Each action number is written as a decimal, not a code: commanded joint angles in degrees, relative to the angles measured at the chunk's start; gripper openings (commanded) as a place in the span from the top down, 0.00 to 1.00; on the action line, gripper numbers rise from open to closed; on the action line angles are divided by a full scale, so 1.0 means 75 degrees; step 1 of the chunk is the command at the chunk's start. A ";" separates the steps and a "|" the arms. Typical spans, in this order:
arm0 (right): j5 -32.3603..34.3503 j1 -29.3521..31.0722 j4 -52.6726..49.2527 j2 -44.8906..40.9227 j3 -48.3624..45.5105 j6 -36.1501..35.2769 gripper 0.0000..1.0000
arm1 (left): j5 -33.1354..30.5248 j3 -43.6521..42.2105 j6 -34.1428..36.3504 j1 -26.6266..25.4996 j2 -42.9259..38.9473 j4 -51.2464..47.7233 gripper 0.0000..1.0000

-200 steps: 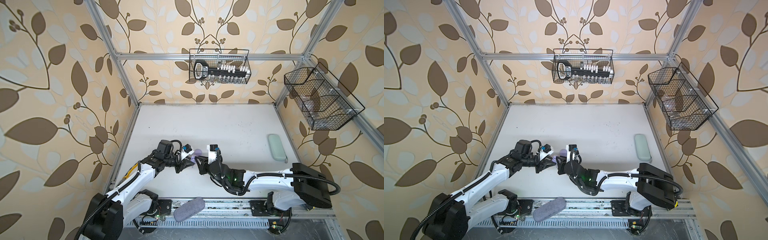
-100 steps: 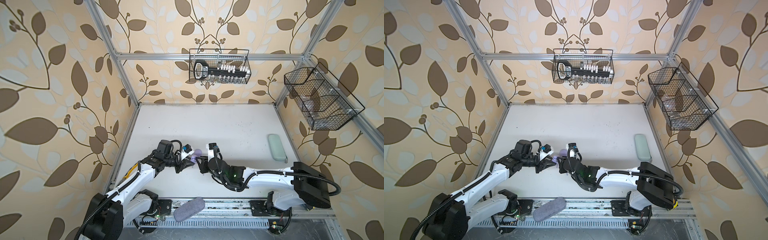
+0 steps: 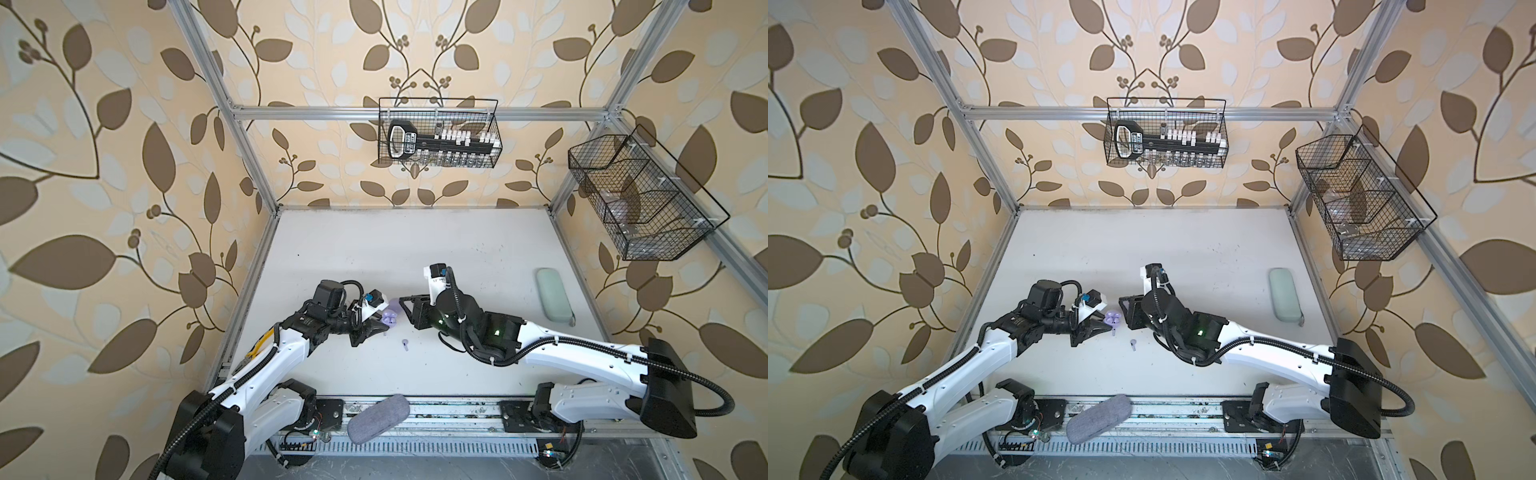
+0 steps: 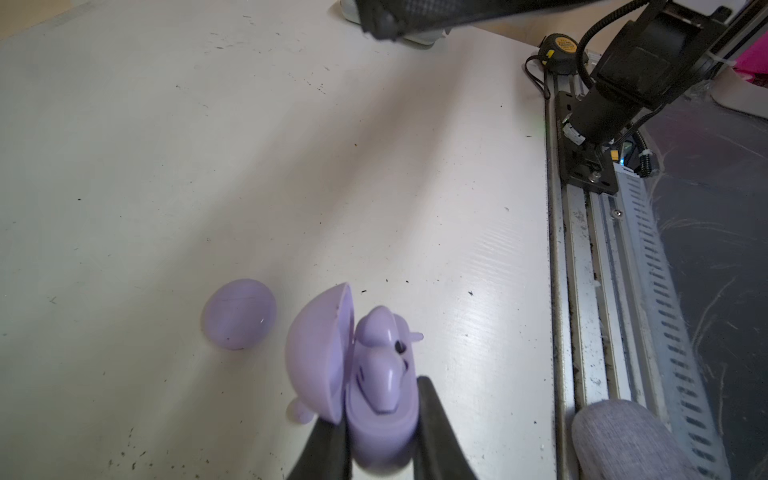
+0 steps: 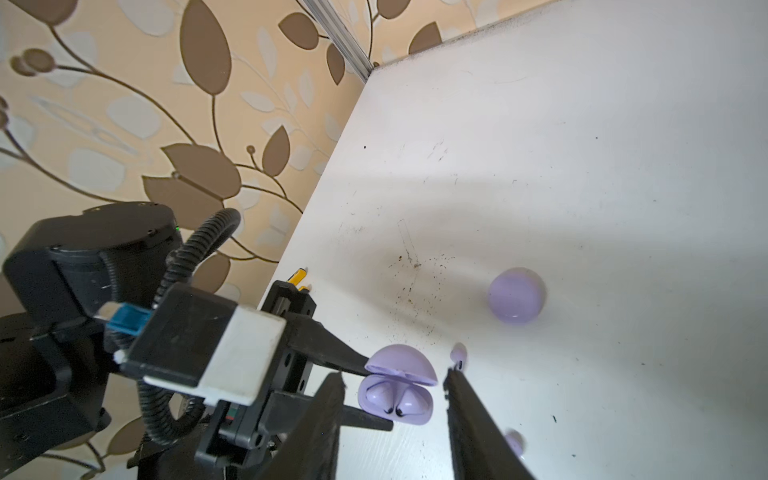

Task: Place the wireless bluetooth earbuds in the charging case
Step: 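Move the right gripper to the raised lid of the case in the left gripper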

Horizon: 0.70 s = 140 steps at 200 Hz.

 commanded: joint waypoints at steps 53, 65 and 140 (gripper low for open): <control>-0.2345 -0.1025 -0.1639 0.0392 0.0584 -0.0327 0.57 | 0.0147 -0.0032 0.0466 -0.0381 -0.0393 -0.0127 1.00; -0.2548 -0.1109 -0.1781 0.0536 0.0699 -0.0346 0.58 | 0.0124 -0.0059 0.0530 -0.0442 -0.0457 -0.0158 1.00; -0.3757 -0.1725 -0.1827 0.0993 0.1053 -0.0378 0.58 | -0.0328 -0.0147 0.0948 -0.1121 -0.0606 -0.0404 1.00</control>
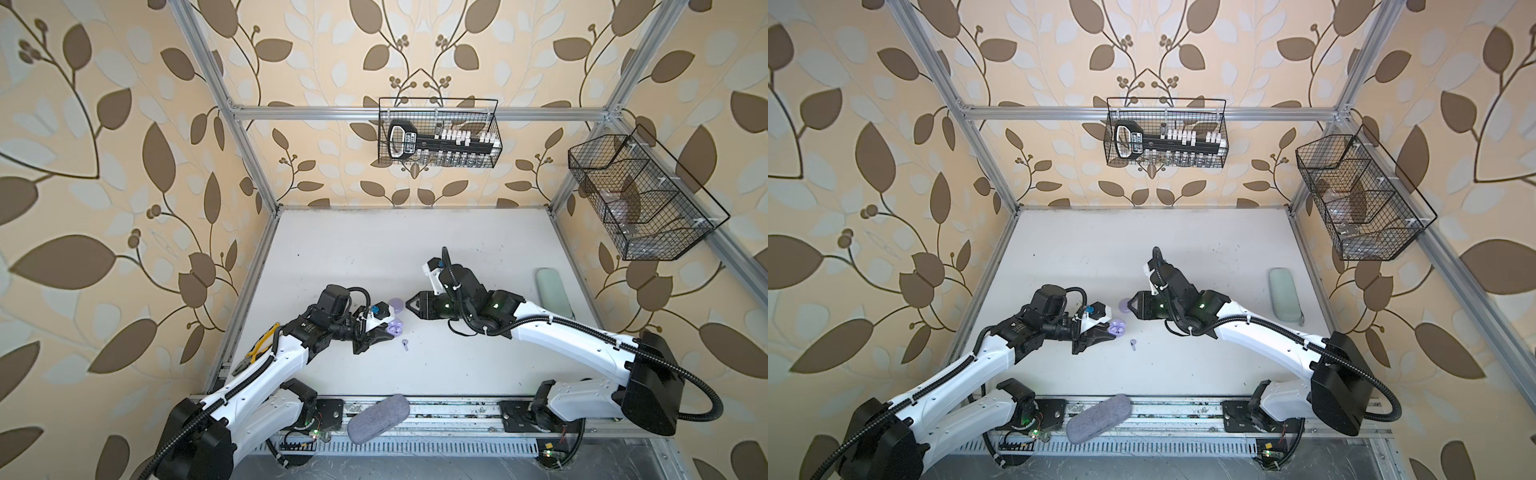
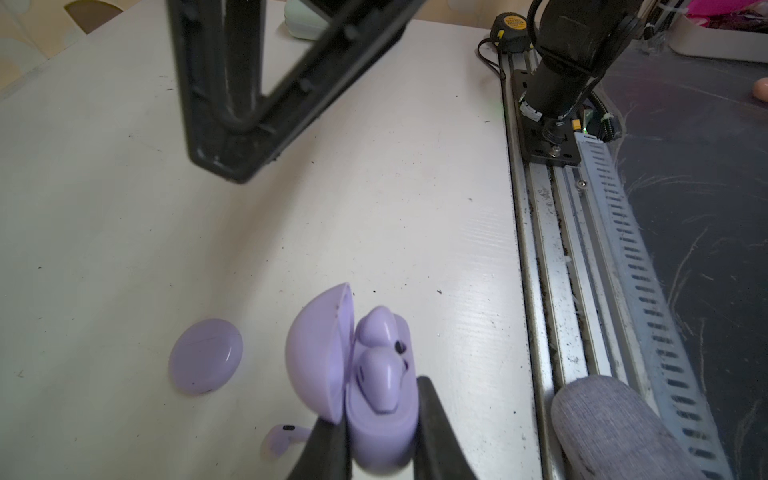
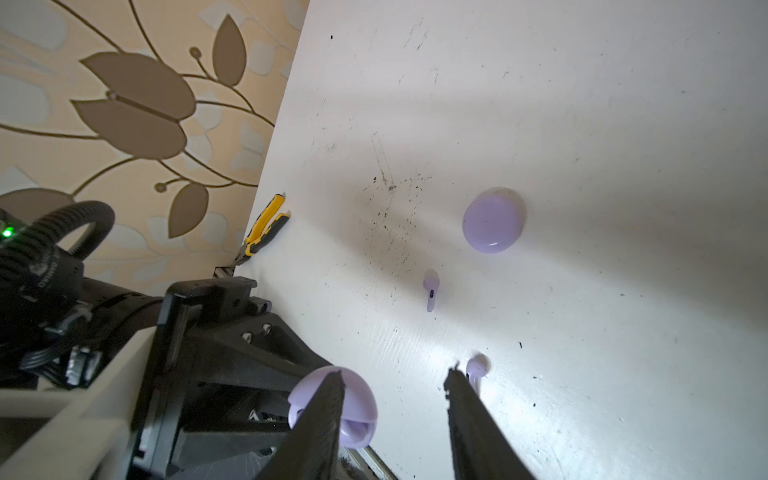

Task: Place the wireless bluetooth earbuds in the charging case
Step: 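Move the right gripper to the raised lid of the case in the left gripper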

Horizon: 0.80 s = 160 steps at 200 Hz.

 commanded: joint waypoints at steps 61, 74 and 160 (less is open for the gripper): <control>-0.1540 -0.0308 -0.0233 0.0874 0.0469 -0.0165 0.58 | -0.0625 -0.0032 0.0471 -0.0744 -0.0044 -0.0261 1.00; -0.1671 -0.0307 -0.0101 0.1032 0.0435 -0.0117 0.58 | -0.0675 -0.0021 0.0476 -0.0815 -0.0010 -0.0269 1.00; -0.2608 -0.0158 0.1158 0.1893 0.0038 0.0424 0.59 | -0.0919 0.0023 0.0478 -0.1040 0.0078 -0.0279 1.00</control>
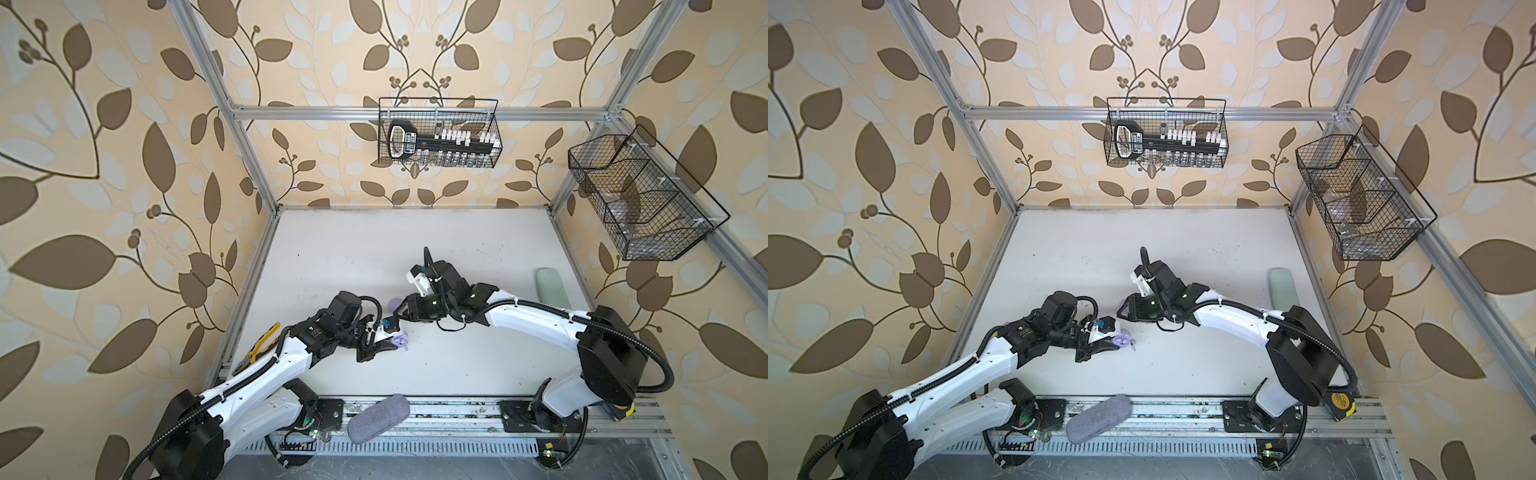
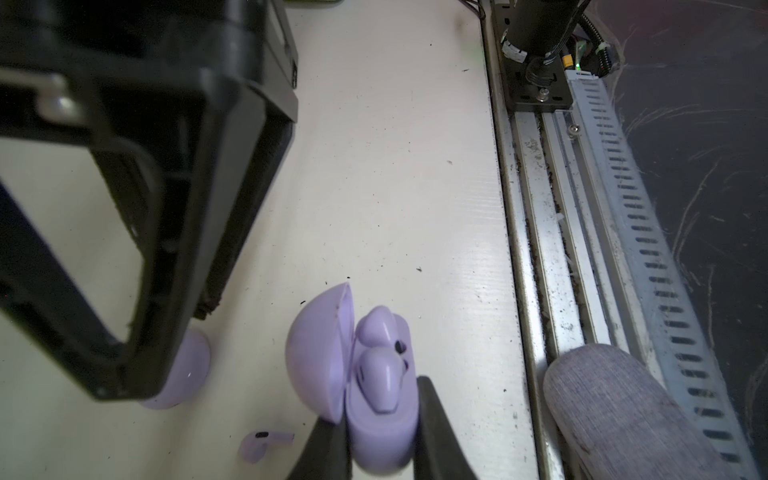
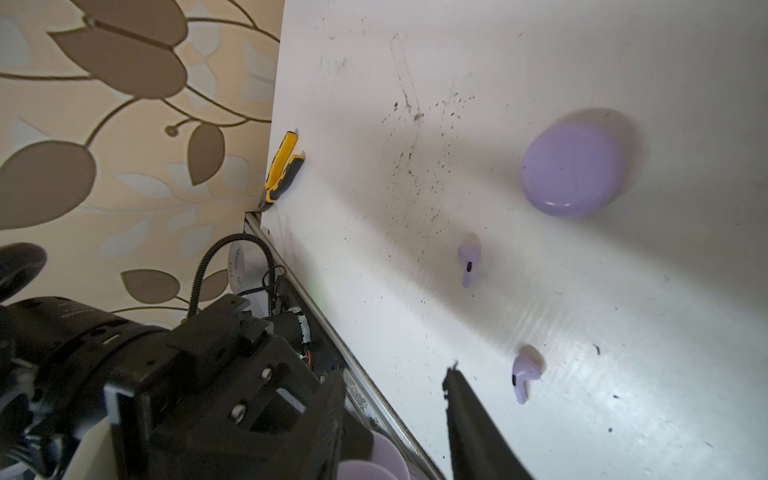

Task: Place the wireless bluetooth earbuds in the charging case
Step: 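Move the right gripper to the raised lid of the case in the left gripper, then push the case lid down shut with the right gripper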

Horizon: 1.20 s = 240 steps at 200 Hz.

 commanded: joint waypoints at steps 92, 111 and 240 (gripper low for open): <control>-0.0543 0.0381 0.1092 0.0404 -0.0567 0.0609 0.62 | -0.0046 0.0066 0.0059 -0.0061 0.0098 0.0000 1.00; -0.0543 0.0401 0.1095 0.0368 -0.0602 0.0631 0.64 | -0.0063 0.0060 0.0050 -0.0071 0.0098 -0.0003 1.00; -0.0384 0.0540 0.1583 -0.0362 -0.1457 0.1095 0.67 | -0.0227 0.0073 -0.0163 -0.0066 0.0145 0.0154 1.00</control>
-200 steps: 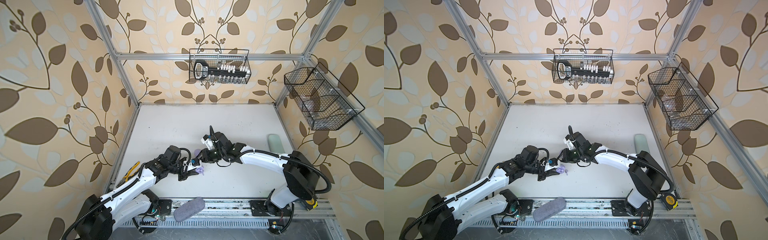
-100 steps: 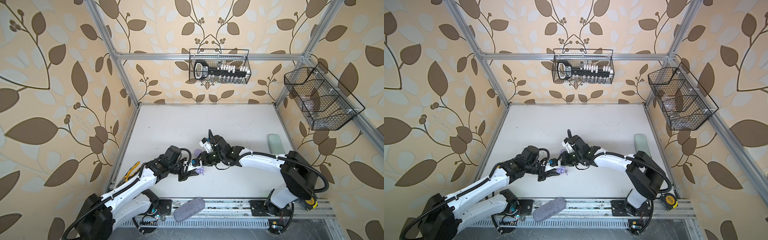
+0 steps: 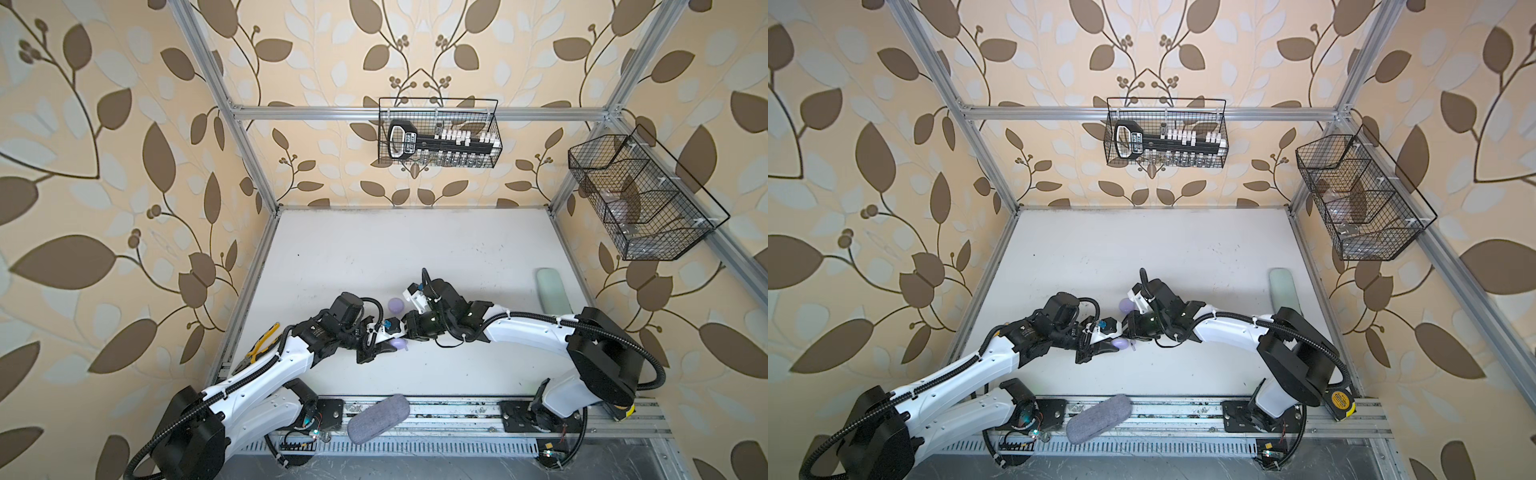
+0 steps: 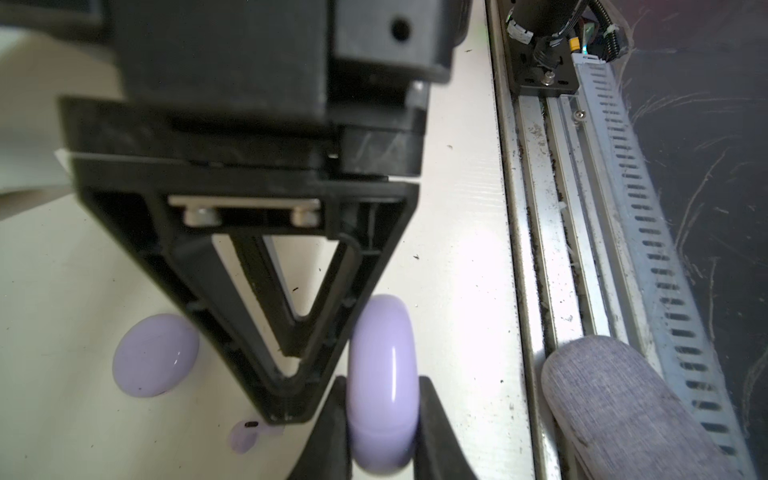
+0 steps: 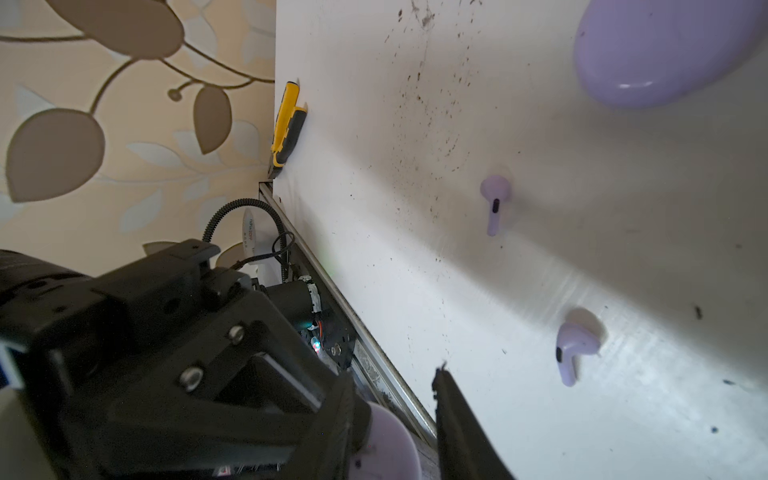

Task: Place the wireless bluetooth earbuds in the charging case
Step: 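Push the case lid down shut with the right gripper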

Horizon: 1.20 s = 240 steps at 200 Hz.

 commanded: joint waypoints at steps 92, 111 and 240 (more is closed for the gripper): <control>0.0169 -0.0046 0.0195 -0.0693 -0.0428 0.0244 0.67 | -0.0118 0.0118 -0.0192 -0.0008 0.0080 0.0317 1.00; 0.0173 -0.0101 0.0220 -0.0803 -0.0480 0.0251 0.67 | -0.0191 0.0135 -0.0297 -0.0008 0.0093 0.0380 1.00; 0.0401 0.0211 0.0965 -0.1195 -0.1122 0.0629 0.66 | -0.0468 0.0255 -0.0615 0.0002 0.0327 0.0561 1.00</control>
